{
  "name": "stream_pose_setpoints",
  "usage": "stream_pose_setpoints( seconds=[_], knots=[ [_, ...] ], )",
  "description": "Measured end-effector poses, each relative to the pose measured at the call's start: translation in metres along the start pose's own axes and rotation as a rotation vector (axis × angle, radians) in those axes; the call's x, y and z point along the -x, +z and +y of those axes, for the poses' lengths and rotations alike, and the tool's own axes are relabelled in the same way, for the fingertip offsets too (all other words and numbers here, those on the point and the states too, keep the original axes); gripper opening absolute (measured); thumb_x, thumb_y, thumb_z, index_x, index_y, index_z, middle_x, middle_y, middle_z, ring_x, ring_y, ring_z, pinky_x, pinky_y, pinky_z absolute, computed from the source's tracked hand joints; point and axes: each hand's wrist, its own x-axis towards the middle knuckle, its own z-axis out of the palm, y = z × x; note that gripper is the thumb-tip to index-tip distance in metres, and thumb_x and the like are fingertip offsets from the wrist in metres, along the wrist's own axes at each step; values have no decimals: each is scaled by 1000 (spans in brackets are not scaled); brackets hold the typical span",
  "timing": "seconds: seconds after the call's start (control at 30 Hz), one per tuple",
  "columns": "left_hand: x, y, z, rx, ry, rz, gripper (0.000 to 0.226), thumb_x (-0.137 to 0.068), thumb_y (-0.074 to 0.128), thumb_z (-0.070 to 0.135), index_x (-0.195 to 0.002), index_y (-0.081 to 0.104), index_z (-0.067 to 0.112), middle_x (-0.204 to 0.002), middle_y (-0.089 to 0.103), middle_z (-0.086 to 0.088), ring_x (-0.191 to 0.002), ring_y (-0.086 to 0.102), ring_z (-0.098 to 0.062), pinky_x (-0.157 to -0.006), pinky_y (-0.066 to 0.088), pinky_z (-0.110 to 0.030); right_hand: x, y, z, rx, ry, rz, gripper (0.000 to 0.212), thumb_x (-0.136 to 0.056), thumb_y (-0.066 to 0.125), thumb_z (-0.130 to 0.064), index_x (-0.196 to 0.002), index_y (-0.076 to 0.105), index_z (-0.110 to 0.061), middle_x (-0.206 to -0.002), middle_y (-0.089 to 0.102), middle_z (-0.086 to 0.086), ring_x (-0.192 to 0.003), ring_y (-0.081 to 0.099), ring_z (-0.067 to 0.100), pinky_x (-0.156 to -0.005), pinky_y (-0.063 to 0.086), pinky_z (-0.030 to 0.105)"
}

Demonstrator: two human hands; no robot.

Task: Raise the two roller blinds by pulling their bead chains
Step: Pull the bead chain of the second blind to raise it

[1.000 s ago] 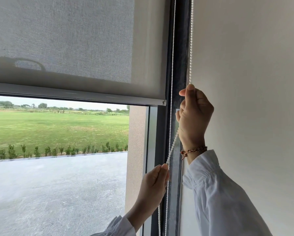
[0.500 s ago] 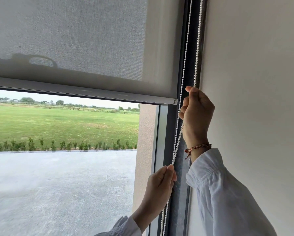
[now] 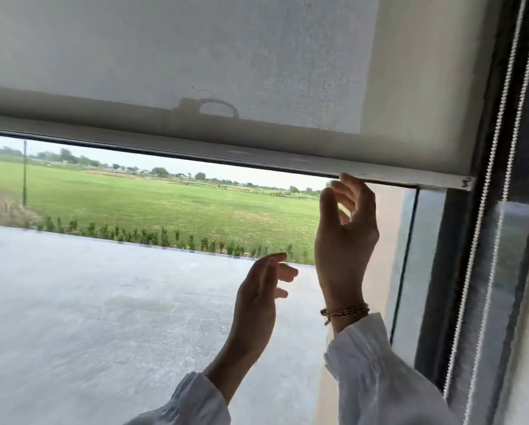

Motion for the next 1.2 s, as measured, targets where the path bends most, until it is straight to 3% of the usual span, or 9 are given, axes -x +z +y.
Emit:
stream_pose_setpoints(
  seconds=[0.07, 0.17, 0.37, 0.6, 0.7, 0.83, 1.03, 1.2],
  knots=[
    [-15, -63, 13, -40, 42, 83, 30, -85, 38, 39, -89, 63, 25, -72, 70, 4, -74, 63, -12, -61, 47, -24, 32, 44, -3, -92, 114, -49, 19, -88, 55, -16, -107, 58, -15, -97, 62, -5, -88, 59, -3, -73, 40, 2],
    [-32, -170, 35, -149, 113, 160, 28, -85, 38, 36, -86, 63, 24, -66, 69, 6, -69, 61, -13, -59, 45, -24, 91, 125, -18, -207, 210, -132, 13, -88, 56, -15, -99, 59, -23, -93, 66, -1, -86, 65, 19, -75, 49, 19],
    [-31, -361, 71, -470, 150, 335, 22, -88, 44, 36, -86, 63, 25, -65, 69, 3, -64, 61, -16, -60, 46, -23, 204, 279, -59, -424, 386, -324, 14, -80, 52, -25, -83, 59, -37, -82, 68, -6, -76, 64, 17, -68, 49, 23],
    [-28, -558, 94, -666, 90, 608, 21, -82, 47, 43, -91, 60, 30, -65, 68, 4, -60, 61, -7, -61, 48, -15, 319, 445, -107, -652, 564, -614, 14, -80, 53, -22, -78, 64, -31, -81, 71, -7, -72, 66, 15, -67, 53, 30],
    [-35, -625, 98, -699, 96, 661, 19, -80, 47, 38, -89, 61, 29, -62, 68, 0, -57, 60, -8, -58, 47, -15, 362, 511, -122, -726, 601, -696, 21, -86, 57, -9, -80, 65, -27, -77, 71, -2, -72, 66, 17, -69, 54, 35],
    [-57, -720, 101, -767, 126, 679, 19, -81, 49, 32, -91, 60, 22, -59, 67, 1, -55, 57, -9, -57, 46, -17, 418, 609, -139, -849, 647, -751, 26, -87, 55, -3, -80, 64, -27, -75, 69, -3, -68, 64, 11, -66, 52, 27],
    [-112, -872, 115, -824, 159, 789, 15, -83, 52, 28, -93, 59, 20, -56, 66, 4, -54, 56, -8, -55, 46, -17, 480, 768, -179, -977, 675, -848, 25, -86, 51, 3, -84, 63, -18, -73, 68, -2, -61, 61, 6, -64, 51, 30],
    [-123, -999, 143, -905, 187, 878, 18, -79, 52, 34, -93, 60, 27, -58, 66, 4, -56, 59, -8, -55, 47, -17, 541, 882, -232, -1086, 715, -961, 18, -87, 52, -1, -91, 62, -15, -74, 68, 0, -59, 60, 6, -62, 50, 22]
  ],
)
